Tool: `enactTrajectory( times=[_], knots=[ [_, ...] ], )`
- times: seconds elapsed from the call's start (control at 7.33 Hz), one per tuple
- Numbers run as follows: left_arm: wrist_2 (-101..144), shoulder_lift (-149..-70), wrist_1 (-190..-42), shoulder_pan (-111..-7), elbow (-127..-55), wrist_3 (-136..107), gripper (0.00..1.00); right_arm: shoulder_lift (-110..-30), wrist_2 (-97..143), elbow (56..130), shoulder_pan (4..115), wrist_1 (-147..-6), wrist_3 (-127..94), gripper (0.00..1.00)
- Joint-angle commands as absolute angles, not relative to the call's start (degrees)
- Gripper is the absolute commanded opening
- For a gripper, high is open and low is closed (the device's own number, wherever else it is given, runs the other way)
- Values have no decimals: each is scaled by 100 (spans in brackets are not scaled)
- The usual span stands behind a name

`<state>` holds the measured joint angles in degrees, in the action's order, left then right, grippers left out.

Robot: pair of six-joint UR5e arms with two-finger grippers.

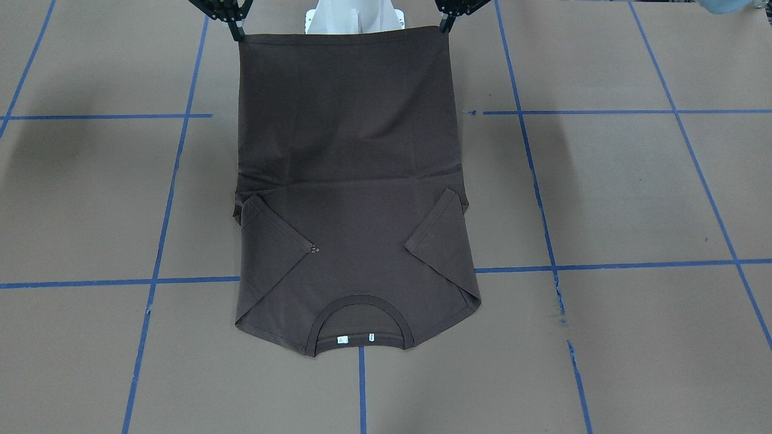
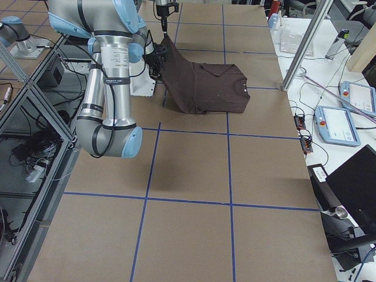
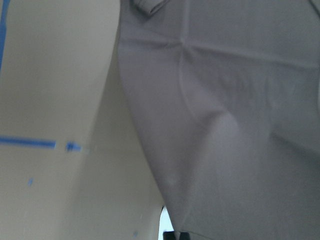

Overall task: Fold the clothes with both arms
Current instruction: 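Lift the hem with both grippers and carry it toward the collar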

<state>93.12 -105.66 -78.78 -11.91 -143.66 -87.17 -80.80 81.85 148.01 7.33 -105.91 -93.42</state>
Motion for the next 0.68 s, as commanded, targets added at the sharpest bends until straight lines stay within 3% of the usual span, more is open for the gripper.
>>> enactTrajectory(
  times=[0.0,0.27,0.55],
  knots=[
    [9482,-10968,-7831,-2157,-13967,-7879,0,-7622,8628,14521,1832,-10679,-8854,0],
    [9694,-11143,-7840,-3133,-13539,-7062,0,-7000,9190,13795,2956,-10679,-8397,0],
    [9729,-11722,-8075,-3829,-12293,-6366,0,-6410,9457,12670,3759,-10609,-7676,0]
  ],
)
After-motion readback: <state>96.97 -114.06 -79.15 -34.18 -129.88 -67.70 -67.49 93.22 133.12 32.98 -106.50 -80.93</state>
